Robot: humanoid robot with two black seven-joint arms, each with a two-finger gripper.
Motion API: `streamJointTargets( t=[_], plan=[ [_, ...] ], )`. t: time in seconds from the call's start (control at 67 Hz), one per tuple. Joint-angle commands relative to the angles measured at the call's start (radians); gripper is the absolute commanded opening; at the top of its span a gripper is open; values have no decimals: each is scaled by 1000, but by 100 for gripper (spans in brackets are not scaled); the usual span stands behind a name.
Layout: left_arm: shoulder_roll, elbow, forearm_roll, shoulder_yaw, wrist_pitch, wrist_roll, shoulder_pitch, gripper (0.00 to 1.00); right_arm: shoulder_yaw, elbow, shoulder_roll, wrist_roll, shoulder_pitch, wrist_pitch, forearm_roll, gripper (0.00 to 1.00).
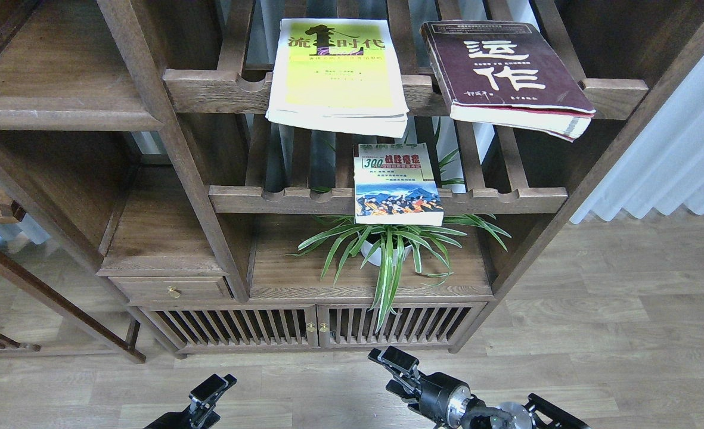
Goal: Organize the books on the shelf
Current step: 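Reach the right gripper up toward the small blue-covered book on the middle shelf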
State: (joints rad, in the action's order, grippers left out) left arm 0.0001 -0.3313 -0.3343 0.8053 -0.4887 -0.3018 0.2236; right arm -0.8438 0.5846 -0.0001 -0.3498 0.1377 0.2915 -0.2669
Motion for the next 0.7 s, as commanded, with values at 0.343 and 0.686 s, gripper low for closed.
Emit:
streamJointTargets(
  t=[0.343, 0.686],
  plan=[
    [0, 0, 6, -29, 0, 13, 22, 100, -3, 7, 0, 9, 62, 1, 2, 100],
    [0, 1, 5, -18, 0, 20, 36, 100, -37, 14, 0, 18, 154, 141, -2, 100]
  ],
)
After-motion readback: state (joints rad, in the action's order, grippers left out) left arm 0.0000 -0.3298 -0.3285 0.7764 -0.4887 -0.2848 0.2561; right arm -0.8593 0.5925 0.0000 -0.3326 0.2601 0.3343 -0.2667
